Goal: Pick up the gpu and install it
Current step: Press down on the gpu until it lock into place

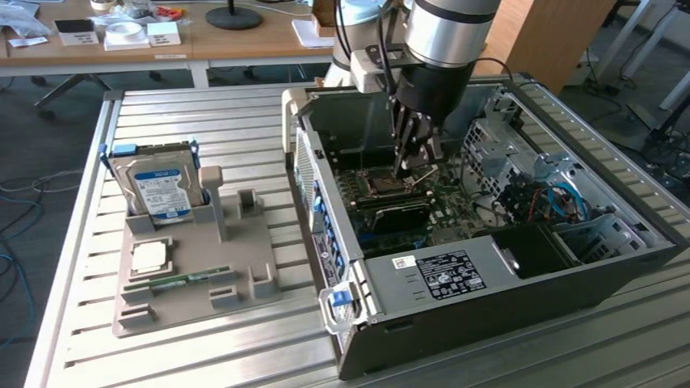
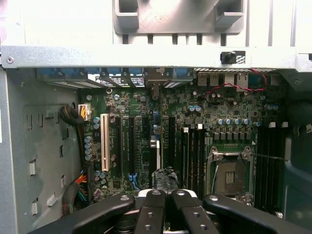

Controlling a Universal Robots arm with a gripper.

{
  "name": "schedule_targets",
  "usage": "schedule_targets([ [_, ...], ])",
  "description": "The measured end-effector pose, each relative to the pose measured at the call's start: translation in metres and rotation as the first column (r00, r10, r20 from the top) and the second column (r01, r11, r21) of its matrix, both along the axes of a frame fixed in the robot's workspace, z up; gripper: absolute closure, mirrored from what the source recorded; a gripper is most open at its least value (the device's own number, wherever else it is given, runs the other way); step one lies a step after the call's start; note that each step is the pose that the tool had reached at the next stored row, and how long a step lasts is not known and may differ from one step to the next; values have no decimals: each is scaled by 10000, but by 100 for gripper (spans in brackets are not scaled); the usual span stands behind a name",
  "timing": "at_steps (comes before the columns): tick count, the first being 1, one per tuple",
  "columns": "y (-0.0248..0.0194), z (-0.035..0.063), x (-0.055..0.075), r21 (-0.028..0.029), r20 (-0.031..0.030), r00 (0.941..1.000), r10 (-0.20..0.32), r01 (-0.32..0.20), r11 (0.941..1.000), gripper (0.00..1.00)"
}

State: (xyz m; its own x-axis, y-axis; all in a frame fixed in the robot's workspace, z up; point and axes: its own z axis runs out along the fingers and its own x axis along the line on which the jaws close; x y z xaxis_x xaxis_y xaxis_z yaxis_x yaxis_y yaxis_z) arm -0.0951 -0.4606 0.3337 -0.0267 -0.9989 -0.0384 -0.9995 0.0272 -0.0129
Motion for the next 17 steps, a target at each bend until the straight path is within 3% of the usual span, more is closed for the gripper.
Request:
schedule_targets([
  [12, 0, -46, 0, -3, 1, 9996, -288, 288, 9996, 89],
  [17, 0, -101, 0, -36, 1, 9991, -420, 420, 9991, 89],
])
